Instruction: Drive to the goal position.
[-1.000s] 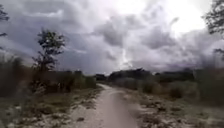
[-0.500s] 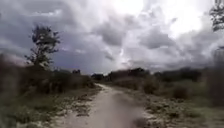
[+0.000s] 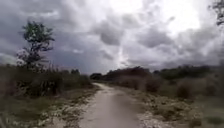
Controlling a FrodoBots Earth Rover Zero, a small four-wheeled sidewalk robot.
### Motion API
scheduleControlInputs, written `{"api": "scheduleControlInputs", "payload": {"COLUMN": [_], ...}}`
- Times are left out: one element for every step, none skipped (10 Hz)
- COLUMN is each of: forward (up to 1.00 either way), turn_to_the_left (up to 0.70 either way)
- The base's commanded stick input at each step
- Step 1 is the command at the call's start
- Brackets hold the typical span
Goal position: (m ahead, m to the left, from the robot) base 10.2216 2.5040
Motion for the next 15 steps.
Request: {"api": "scheduleControlInputs", "payload": {"forward": [0.85,0.85,0.85,0.85,0.85,0.85,0.85,0.85,0.85,0.85,0.85,0.85,0.85,0.85,0.85], "turn_to_the_left": [0.0,0.0,0.0,0.0,0.0,0.0,0.0,0.0,0.0,0.0,0.0,0.0,0.0,0.0,0.0]}}
